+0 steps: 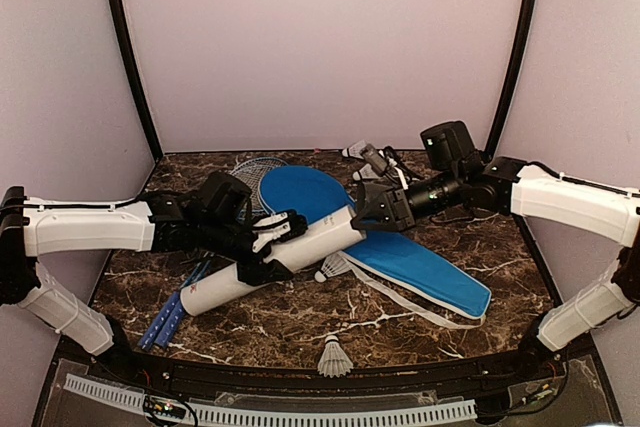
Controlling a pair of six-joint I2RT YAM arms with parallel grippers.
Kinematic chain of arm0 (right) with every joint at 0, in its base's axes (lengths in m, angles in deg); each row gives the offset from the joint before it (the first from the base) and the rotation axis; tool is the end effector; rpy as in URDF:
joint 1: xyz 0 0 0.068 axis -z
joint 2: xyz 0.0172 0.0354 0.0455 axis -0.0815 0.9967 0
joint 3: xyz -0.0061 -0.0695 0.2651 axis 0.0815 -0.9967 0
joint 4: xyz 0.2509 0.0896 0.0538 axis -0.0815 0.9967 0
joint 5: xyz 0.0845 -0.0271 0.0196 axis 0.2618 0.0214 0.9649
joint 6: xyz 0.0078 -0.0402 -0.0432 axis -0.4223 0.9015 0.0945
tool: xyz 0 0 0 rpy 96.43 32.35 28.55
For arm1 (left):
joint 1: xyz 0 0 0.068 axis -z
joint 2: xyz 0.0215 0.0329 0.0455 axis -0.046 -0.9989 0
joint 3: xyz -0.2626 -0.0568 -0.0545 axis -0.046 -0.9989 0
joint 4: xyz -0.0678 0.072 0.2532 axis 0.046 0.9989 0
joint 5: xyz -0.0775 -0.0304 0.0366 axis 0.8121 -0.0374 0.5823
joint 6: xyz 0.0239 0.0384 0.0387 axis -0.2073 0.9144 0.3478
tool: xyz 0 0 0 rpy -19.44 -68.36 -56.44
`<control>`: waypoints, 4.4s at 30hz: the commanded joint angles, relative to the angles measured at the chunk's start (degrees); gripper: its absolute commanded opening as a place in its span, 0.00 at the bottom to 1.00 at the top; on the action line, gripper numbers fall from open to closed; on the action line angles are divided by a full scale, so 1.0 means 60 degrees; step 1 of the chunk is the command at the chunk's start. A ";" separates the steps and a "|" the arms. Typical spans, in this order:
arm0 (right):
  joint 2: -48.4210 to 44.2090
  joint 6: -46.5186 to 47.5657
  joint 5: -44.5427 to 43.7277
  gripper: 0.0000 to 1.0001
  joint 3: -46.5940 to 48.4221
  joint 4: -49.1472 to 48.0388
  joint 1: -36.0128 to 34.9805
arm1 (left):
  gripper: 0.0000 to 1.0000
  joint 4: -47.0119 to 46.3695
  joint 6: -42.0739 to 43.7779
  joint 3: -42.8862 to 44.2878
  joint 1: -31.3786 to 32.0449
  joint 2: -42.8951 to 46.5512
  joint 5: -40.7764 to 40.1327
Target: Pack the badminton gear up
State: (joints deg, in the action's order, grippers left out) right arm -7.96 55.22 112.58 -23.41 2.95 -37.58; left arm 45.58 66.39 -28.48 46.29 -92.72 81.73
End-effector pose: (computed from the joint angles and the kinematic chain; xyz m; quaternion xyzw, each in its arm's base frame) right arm 0.2180 0.2388 0.2992 -0.3535 0.7585 0.5008 0.2211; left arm 0.1995 -0.2484 0.2289 0.5742 0.6963 -0.2255 0.3668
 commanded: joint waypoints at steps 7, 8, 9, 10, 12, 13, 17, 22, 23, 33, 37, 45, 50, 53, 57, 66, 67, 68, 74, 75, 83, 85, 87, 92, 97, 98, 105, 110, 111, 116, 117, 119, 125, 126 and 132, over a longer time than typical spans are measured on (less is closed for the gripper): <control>-0.0576 -0.0091 0.0719 0.05 -0.0351 -0.0204 0.0498 | 0.58 0.0094 0.0127 0.0154 0.0063 0.0165 -0.0118; -0.0590 -0.0090 0.0742 0.05 -0.0358 -0.0201 0.0520 | 0.58 0.0099 0.0125 0.0154 0.0072 0.0165 -0.0119; -0.0594 -0.0101 0.0765 0.05 -0.0368 -0.0193 0.0548 | 0.58 0.0103 0.0126 0.0154 0.0075 0.0165 -0.0119; -0.0587 -0.0106 0.0797 0.06 -0.0373 -0.0192 0.0553 | 0.58 0.0107 0.0127 0.0145 0.0078 0.0172 -0.0111; -0.0573 -0.0107 0.0861 0.06 -0.0404 -0.0192 0.0581 | 0.58 0.0102 0.0146 0.0145 0.0091 0.0179 -0.0131; -0.0566 -0.0084 0.0877 0.06 -0.0411 -0.0181 0.0594 | 0.58 0.0098 0.0136 0.0140 0.0092 0.0179 -0.0133; -0.0523 -0.0061 0.0976 0.07 -0.0479 -0.0166 0.0677 | 0.58 0.0095 0.0154 0.0125 0.0118 0.0179 -0.0177; -0.0371 -0.0121 0.1202 0.15 -0.0524 -0.0329 0.0686 | 0.58 0.0090 0.0165 0.0124 0.0133 0.0187 -0.0176; -0.0339 -0.0170 0.1289 0.16 -0.0550 -0.0420 0.0675 | 0.58 0.0097 0.0164 0.0125 0.0140 0.0180 -0.0177; 0.0039 -0.0356 0.1555 0.24 -0.0596 -0.0998 0.0522 | 0.58 0.0100 0.0181 0.0139 0.0144 0.0154 -0.0199; 0.0166 -0.0297 0.1603 0.21 -0.0535 -0.0998 0.0474 | 0.58 0.0101 0.0180 0.0139 0.0159 0.0121 -0.0192; 0.0124 -0.0310 0.1643 0.11 -0.0620 -0.1096 0.0481 | 0.58 0.0108 0.0180 0.0145 0.0177 0.0103 -0.0187; 0.0094 -0.0353 0.1762 0.12 -0.0720 -0.1228 0.0452 | 0.58 0.0126 0.0179 0.0154 0.0181 0.0081 -0.0189; 0.0090 -0.0353 0.1805 0.12 -0.0760 -0.1283 0.0423 | 0.58 0.0131 0.0186 0.0154 0.0195 0.0050 -0.0192; 0.0123 -0.0357 0.1829 0.12 -0.0756 -0.1293 0.0399 | 0.58 0.0137 0.0184 0.0182 0.0195 0.0019 -0.0191; 0.0213 -0.0288 0.1718 0.13 -0.0775 -0.1262 0.0349 | 0.58 0.0139 0.0195 0.0166 0.0210 0.0006 -0.0199; 0.0204 -0.0288 0.1691 0.11 -0.0785 -0.1280 0.0349 | 0.58 0.0149 0.0194 0.0168 0.0210 -0.0007 -0.0206; 0.0179 -0.0282 0.1641 0.09 -0.0790 -0.1295 0.0349 | 0.58 0.0148 0.0197 0.0169 0.0210 -0.0010 -0.0214; 0.0047 -0.0240 0.1608 0.00 -0.0821 -0.1386 0.0463 | 0.58 0.0146 0.0216 0.0150 0.0210 -0.0033 -0.0250; 0.0037 -0.0237 0.1637 0.00 -0.0822 -0.1367 0.0521 | 0.58 0.0144 0.0229 0.0154 0.0210 -0.0039 -0.0261; -0.0258 0.0110 0.1887 0.00 -0.0776 -0.0917 0.0976 | 0.58 0.0144 0.0243 0.0142 0.0221 -0.0098 -0.0309; -0.0343 0.0169 0.1915 0.00 -0.0830 -0.0843 0.1117 | 0.58 0.0149 0.0239 0.0151 0.0214 -0.0113 -0.0307; -0.0426 0.0195 0.1951 0.00 -0.0897 -0.0795 0.1252 | 0.58 0.0142 0.0250 0.0154 0.0213 -0.0113 -0.0309; -0.0617 0.0225 0.1979 0.00 -0.1051 -0.0764 0.1493 | 0.58 0.0145 0.0241 0.0154 0.0216 -0.0156 -0.0309; -0.0715 0.0410 0.1949 0.00 -0.1112 -0.0460 0.1694 | 0.58 0.0160 0.0254 0.0154 0.0223 -0.0157 -0.0323; -0.0729 0.0440 0.1945 0.00 -0.1135 -0.0425 0.1742 | 0.58 0.0166 0.0256 0.0145 0.0224 -0.0157 -0.0335; -0.0912 0.0494 0.1922 0.00 -0.1266 -0.0309 0.1992 | 0.58 0.0161 0.0273 0.0145 0.0226 -0.0157 -0.0362; -0.1045 0.0419 0.1374 0.00 -0.1295 0.0056 0.1953 | 0.57 -0.0042 -0.0032 0.0130 0.0216 0.0021 -0.1251; -0.1085 0.0463 0.0789 0.00 -0.1278 0.0335 0.1855 | 0.57 -0.0110 -0.0085 0.0092 0.0203 0.0086 -0.1707; -0.0874 0.0410 -0.1758 0.00 -0.1219 0.1810 0.0473 | 0.57 -0.0346 -0.0348 0.0044 -0.0264 0.0530 -0.2491; -0.0840 0.0225 -0.2183 0.00 -0.1340 0.1864 0.0121 | 0.57 -0.0401 -0.0400 0.0043 -0.0373 0.0632 -0.2471; -0.0764 -0.0234 -0.2895 0.00 -0.1575 0.1971 -0.0462 | 0.57 -0.0444 -0.0461 0.0075 -0.0552 0.0809 -0.2476; -0.0388 -0.1467 -0.5280 0.00 -0.1956 0.2597 -0.2038 | 0.58 -0.0014 -0.0609 0.0419 -0.0784 0.1428 -0.2751; -0.0294 -0.1675 -0.5651 0.00 -0.1991 0.2724 -0.2258 | 0.58 0.0056 -0.0634 0.0429 -0.0786 0.1544 -0.2786; 0.0524 -0.2354 -0.6731 0.00 -0.1945 0.3316 -0.3351 | 0.58 -0.0619 -0.0393 -0.0430 -0.0784 0.2344 -0.2966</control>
State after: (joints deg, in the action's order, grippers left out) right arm -7.52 45.48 79.12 -35.11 20.19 -54.41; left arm 45.08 63.41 -28.46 41.70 -82.78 65.03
